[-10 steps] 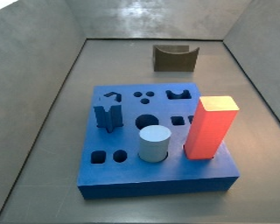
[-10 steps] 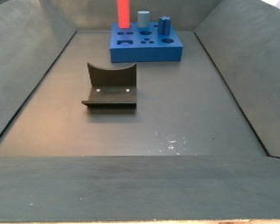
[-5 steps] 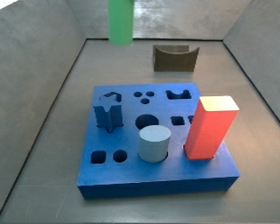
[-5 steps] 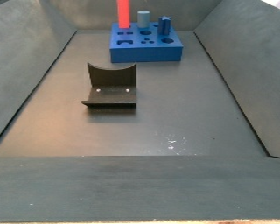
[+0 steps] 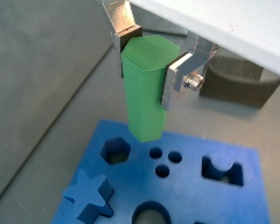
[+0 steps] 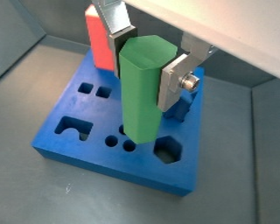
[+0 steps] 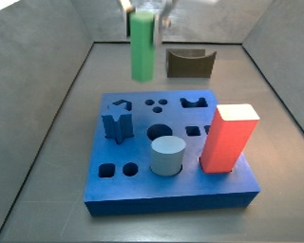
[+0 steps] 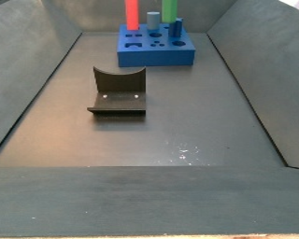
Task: Pick up the hexagon object. Move up. Place the hexagon object on the fixture. Regrasp the hexagon object. Move to above the board. Insert the hexagon object.
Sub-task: Insert the hexagon object.
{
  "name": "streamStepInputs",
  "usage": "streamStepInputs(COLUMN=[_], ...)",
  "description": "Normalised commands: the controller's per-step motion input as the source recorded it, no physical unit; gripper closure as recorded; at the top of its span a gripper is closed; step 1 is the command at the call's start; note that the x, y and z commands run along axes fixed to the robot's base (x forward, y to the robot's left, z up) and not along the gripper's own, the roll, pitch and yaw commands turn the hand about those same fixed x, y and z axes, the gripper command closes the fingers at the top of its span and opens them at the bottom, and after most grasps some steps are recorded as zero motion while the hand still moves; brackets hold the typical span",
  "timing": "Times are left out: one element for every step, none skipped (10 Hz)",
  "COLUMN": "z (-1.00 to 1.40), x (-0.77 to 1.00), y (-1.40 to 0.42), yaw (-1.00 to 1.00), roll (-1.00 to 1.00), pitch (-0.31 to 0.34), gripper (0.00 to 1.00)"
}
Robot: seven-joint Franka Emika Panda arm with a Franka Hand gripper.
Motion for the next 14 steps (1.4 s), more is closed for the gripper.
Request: streamStepInputs(z=[-0.86, -0.86, -0.49, 0.0, 0.0, -0.04, 0.0, -0.05, -0.03, -0.06, -0.12, -0.15, -0.15, -0.12], x=[-0.04, -0.21, -0.28, -0.15, -0.14, -0.16, -0.23, -0.29, -0.18, -0.05, 0.0, -0.02, -0.14, -0.19], y=[0.0, 0.0, 0.0, 0.0, 0.0, 0.0, 0.0, 0.0, -0.06, -0.1, -0.13, -0.05, 0.0, 0.0], yaw=[0.0, 0.05, 0.11, 0.11, 0.09, 0.07, 0.05, 0.07, 0.12, 0.15, 0.13, 0.1, 0.03, 0.02], roll=[-0.11, -0.04, -0.08, -0.11, -0.13, -0.11, -0.1, -0.06, -0.06, -0.02, -0.01, -0.01, 0.0, 0.0], pitch=[-0.129, -0.154, -0.14, -0.043, -0.013, -0.086, -0.106, -0.109, -0.15, -0.141, -0.131, -0.109, -0.07, -0.047], gripper=[1.0, 1.0, 1.0, 1.0, 1.0, 1.0, 1.0, 1.0, 1.0, 1.0, 1.0, 1.0, 1.0, 1.0])
